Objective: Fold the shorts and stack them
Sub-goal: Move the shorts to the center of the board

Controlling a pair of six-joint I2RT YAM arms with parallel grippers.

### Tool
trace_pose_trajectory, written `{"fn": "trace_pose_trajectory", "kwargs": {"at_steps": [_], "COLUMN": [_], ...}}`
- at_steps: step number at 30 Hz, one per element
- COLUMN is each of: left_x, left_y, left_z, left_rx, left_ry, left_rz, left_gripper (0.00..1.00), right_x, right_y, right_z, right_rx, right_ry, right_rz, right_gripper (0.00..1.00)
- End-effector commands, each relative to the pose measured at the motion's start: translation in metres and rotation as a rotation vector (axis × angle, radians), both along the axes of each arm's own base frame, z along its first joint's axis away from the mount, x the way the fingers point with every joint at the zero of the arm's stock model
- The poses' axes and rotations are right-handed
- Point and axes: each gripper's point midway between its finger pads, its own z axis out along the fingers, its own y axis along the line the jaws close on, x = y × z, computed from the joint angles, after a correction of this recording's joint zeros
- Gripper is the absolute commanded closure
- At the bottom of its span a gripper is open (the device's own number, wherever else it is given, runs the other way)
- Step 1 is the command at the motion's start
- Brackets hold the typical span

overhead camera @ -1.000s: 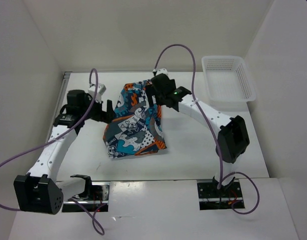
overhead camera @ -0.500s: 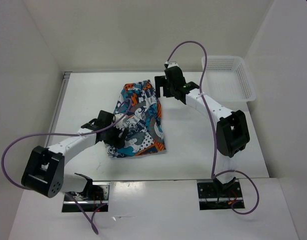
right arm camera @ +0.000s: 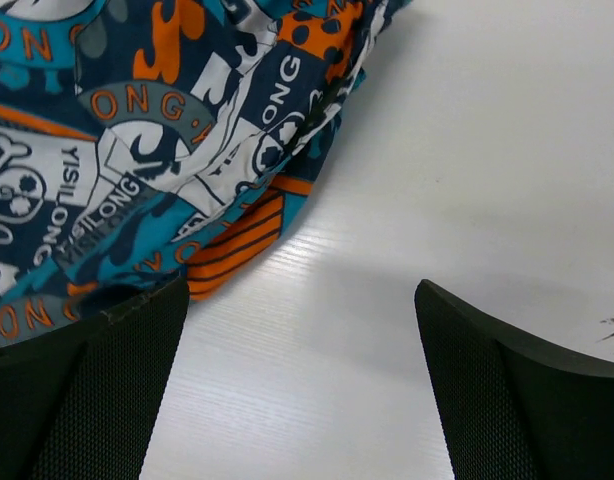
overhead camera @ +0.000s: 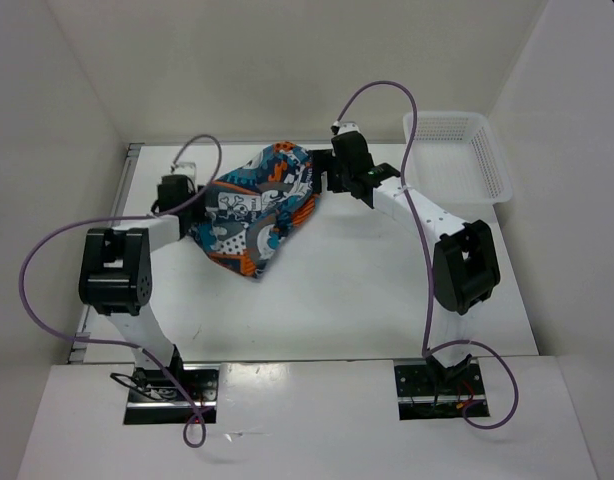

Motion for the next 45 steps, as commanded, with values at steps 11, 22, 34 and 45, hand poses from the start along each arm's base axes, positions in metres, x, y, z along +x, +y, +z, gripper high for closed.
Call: {"fn": "trace_pose_trajectory", "kwargs": {"at_steps": [11, 22, 34, 45], "left_x": [-0.053, -0.114, -0.128, -0.117], "left_y": [-0.138, -0.152, -0.139, -0.134], "left_z": [0.078, 0.031, -0.007, -0.015], "left_rx": [-0.154, -0.123, 0.005, 0.042], "left_ry": [0.159, 0.366, 0.418, 0.4], "left_rz": [-0.421, -0.477, -0.427, -0.395], "left_gripper": [0.01, 0.01, 0.13, 0.76], "right_x": [0.086, 0.168, 0.192, 0.194], "right_y": [-0.006, 0.0, 0.004, 0.002], "right_z": [0.007, -0.041, -0.079, -0.109], "right_rx": [0.133, 0.178, 0.209, 0.214], "right_ry": [-0.071, -0.097, -0.064, -0.021], "right_rz": [-0.11, -0.222, -0.262, -0.258], "right_gripper": [0.02, 0.02, 0.04, 0.69]}}
